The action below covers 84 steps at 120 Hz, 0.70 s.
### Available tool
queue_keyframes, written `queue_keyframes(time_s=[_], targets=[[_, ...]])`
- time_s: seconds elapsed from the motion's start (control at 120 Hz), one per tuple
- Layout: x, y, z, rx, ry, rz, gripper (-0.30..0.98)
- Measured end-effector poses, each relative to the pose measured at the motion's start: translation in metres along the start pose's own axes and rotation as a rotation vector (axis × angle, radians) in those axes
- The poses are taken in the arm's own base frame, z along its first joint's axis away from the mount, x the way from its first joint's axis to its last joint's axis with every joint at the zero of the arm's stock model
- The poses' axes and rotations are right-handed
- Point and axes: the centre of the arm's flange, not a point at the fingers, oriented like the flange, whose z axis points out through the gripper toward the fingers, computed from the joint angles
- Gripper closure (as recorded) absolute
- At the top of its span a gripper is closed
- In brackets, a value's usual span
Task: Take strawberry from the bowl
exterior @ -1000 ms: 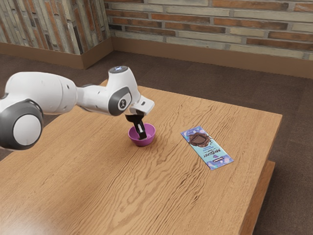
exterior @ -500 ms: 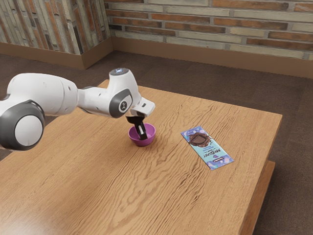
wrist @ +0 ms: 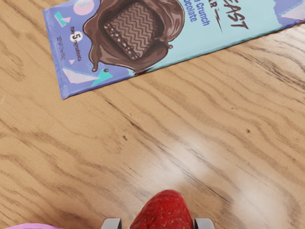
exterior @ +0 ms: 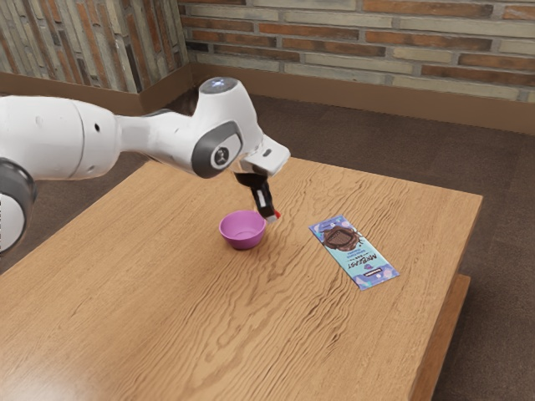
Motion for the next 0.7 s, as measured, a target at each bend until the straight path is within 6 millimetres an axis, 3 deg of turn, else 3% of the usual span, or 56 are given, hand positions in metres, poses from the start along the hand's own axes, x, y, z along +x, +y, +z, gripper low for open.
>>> queue_keyframes(time_s=[0.067, 0.133, 0.167, 0.275, 0.4, 0.458, 0.5, 0.55, 0.575, 0.6, 0.642, 0.7], targets=[[0.021, 0.031, 0.028, -0.048, -0.013, 0.039, 0.61], [0.024, 0.04, 0.045, -0.073, -0.027, 0.039, 0.61], [0.023, 0.041, 0.049, -0.08, -0.03, 0.033, 0.54], [0.021, 0.04, 0.053, -0.092, -0.031, 0.016, 0.33], [0.021, 0.04, 0.053, -0.095, -0.031, 0.0, 0.18], [0.019, 0.037, 0.039, -0.092, -0.029, -0.019, 0.14], [0.009, 0.021, -0.012, -0.071, -0.025, -0.074, 0.11], [-0.018, -0.008, -0.143, 0.027, 0.012, -0.173, 0.09], [-0.041, -0.021, -0.209, 0.079, 0.024, -0.236, 0.08], [-0.07, -0.034, -0.258, 0.115, 0.022, -0.309, 0.07], [-0.12, -0.054, -0.314, 0.147, 0.001, -0.435, 0.06], [-0.188, -0.077, -0.364, 0.175, -0.045, -0.606, 0.04]])
